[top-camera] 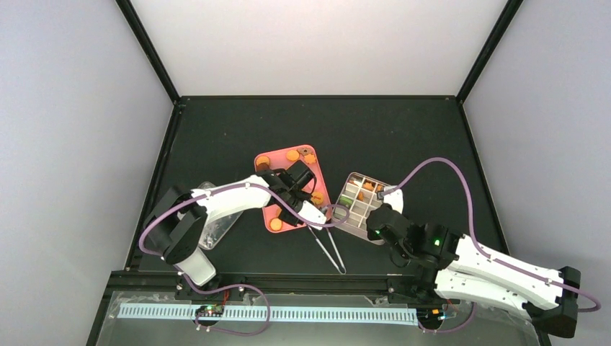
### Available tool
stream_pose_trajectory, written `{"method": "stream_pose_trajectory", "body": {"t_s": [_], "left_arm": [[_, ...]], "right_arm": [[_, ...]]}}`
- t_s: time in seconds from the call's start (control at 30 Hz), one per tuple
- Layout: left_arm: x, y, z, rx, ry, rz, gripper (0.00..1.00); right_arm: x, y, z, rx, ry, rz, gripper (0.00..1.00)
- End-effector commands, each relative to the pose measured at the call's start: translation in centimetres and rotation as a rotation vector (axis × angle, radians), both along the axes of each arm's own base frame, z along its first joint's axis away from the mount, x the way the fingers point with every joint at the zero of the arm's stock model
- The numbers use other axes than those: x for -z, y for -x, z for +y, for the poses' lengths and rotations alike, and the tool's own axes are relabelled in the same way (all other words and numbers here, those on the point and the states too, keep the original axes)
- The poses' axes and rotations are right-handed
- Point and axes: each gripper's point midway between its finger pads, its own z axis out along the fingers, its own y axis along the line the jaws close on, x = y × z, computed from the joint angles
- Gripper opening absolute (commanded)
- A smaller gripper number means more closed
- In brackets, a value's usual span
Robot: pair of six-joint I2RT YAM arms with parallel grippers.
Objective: Pack the cookies
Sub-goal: Pick up the clamp from the plate.
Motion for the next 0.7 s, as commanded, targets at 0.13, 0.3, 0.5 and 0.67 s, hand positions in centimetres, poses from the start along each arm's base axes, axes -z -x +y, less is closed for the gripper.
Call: {"method": "stream_pose_trajectory", "body": {"t_s": [0.13, 0.3, 0.5, 0.67], "left_arm": [[1.6, -0.8, 0.1, 0.04, -0.057, -0.078, 0.23], [2.0, -0.7, 0.1, 0.044, -0.059, -0.077, 0.19], [1.0, -0.5, 0.2, 0.034, -0.056, -0.07, 0.02], [-1.8, 0.1, 0.2, 0.01, 0.004, -0.073, 0.02]], "right_arm": [[-1.8, -0.6, 0.4, -0.005, 0.005, -0.049, 0.3], [-2.4, -0.8, 0.4, -0.01, 0.008, -0.061, 0.3], [-3.6, -0.9, 0.4, -0.015, 0.009, -0.081, 0.3], [-5.5, -1.2, 0.9, -0.029, -0.017, -0.115, 0.33]]}}
